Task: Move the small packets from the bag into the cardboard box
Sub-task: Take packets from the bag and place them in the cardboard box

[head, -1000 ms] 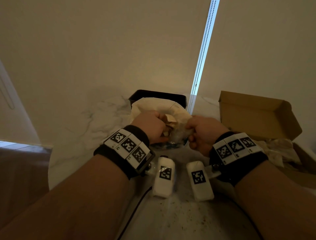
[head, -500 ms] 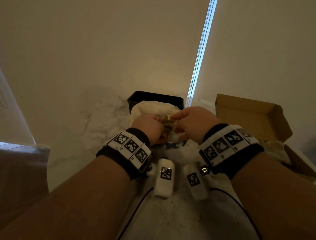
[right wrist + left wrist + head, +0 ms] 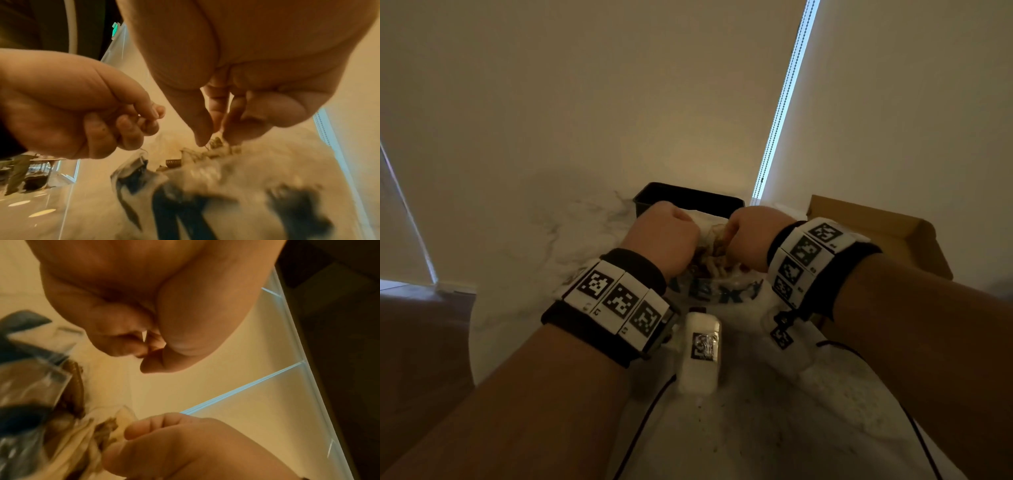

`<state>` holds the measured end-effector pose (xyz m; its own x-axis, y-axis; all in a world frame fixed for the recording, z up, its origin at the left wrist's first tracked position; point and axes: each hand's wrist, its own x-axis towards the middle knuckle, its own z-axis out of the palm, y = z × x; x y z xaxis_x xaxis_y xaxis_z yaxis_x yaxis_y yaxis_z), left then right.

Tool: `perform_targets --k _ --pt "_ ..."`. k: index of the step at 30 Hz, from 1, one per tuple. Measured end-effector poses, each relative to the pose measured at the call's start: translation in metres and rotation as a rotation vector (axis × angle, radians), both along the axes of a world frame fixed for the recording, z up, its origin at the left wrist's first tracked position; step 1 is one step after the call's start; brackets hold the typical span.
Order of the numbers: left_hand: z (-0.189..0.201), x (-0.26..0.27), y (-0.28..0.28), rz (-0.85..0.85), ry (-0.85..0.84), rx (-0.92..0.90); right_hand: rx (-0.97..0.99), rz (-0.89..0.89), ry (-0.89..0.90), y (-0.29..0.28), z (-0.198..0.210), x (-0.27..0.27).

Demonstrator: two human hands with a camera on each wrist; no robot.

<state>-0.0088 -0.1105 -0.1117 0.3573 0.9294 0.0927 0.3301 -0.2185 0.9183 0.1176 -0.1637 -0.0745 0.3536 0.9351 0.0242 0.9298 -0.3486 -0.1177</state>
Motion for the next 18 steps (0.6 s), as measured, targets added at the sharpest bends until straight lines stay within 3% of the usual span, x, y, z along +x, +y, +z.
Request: perform_targets --k 4,8,11,18 --pt "0.0 -0.013 0.009 0.11 0.186 -0.044 0.115 0.052 0.013 0.005 0.007 0.0" --pt "-0.01 -0.002 0.015 -0.001 0.42 -0.064 -0.132 0.115 -0.092 0.013 0.0 -0.004" --pt "-0.014 0.002 0.017 -0.018 0.396 -0.159 -0.253 0.14 -0.201 0.022 -0.005 -0.005" --pt "-0.02 0.006 0.008 -0.095 0.542 -0.068 -0.329 0.207 -0.288 0.04 -0.007 -0.004"
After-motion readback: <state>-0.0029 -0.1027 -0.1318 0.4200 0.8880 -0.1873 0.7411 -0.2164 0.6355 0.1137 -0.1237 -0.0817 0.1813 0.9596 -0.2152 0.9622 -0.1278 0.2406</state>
